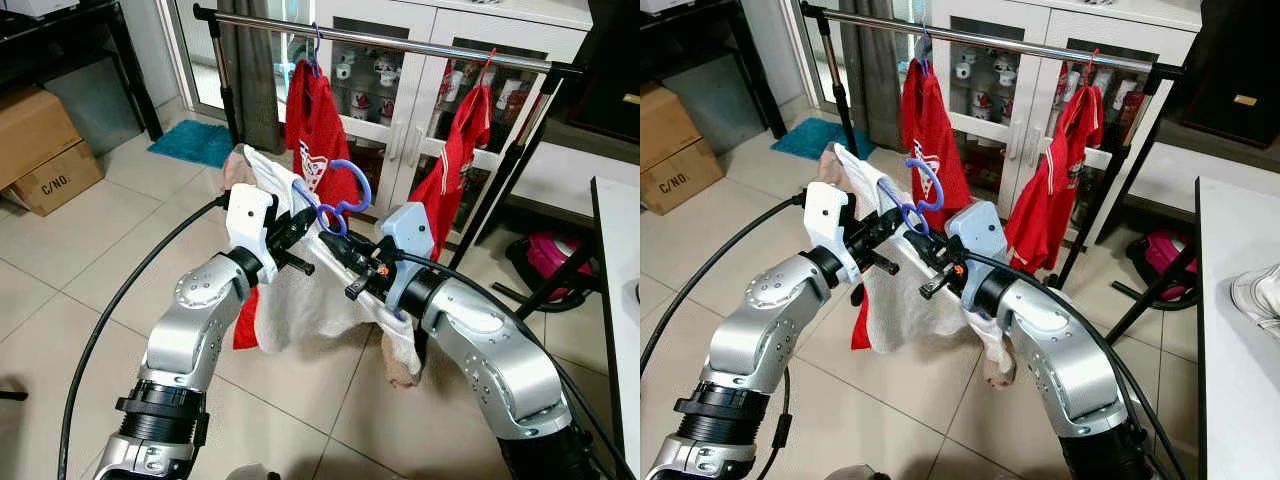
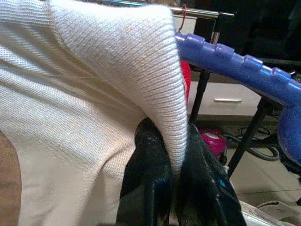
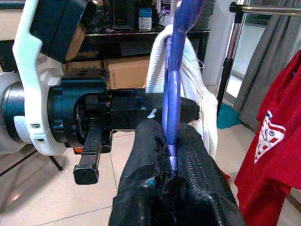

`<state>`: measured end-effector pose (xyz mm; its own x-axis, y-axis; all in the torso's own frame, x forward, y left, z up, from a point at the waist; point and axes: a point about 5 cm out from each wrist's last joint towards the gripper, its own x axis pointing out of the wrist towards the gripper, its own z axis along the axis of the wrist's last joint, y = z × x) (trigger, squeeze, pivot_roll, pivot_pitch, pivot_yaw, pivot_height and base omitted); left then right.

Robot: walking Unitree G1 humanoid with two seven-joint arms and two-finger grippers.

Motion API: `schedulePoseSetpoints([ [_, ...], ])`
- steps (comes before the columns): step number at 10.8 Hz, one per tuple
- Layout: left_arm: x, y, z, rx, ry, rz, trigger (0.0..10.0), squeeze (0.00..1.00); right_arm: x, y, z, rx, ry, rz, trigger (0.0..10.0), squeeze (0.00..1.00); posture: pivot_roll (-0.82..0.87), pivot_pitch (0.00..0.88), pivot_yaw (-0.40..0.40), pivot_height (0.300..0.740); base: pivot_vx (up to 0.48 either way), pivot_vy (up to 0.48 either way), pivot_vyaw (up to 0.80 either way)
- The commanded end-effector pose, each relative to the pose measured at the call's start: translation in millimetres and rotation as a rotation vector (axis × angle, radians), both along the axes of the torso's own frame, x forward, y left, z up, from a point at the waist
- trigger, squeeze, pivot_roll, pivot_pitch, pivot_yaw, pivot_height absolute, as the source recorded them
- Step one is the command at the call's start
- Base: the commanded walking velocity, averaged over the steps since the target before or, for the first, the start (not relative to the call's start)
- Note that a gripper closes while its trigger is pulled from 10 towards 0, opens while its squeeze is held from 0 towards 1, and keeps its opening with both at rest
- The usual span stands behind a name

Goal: Hang hanger

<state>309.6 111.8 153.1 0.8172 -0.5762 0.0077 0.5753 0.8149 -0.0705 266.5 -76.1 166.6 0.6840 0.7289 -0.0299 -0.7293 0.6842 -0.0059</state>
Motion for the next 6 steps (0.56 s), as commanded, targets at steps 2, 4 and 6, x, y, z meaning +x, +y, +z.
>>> schedulePoseSetpoints([
  [2, -3.1, 2.2, 2, -0.002, -0.01, -0.001, 0.0, 0.0, 0.9, 0.7, 8, 0.005, -0.045, 0.008, 0.0, 0.0, -0.04, 0.0, -0.009, 0.74, 0.0, 0.0, 0.0],
  [4, -3.4, 2.6, 3, -0.01, -0.011, -0.007, 0.0, 0.0, 4.5, -3.3, 3, -0.028, -0.023, -0.023, 0.0, 0.0, -0.04, 0.0, -0.008, 0.74, 0.0, 0.0, 0.0],
  [6, -8.9, 3.2, 7, -0.007, -0.024, -0.045, 0.0, 0.0, 12.8, -15.7, -10, -0.104, 0.042, -0.114, 0.0, 0.0, -0.04, 0.0, -0.009, 0.74, 0.0, 0.0, 0.0],
])
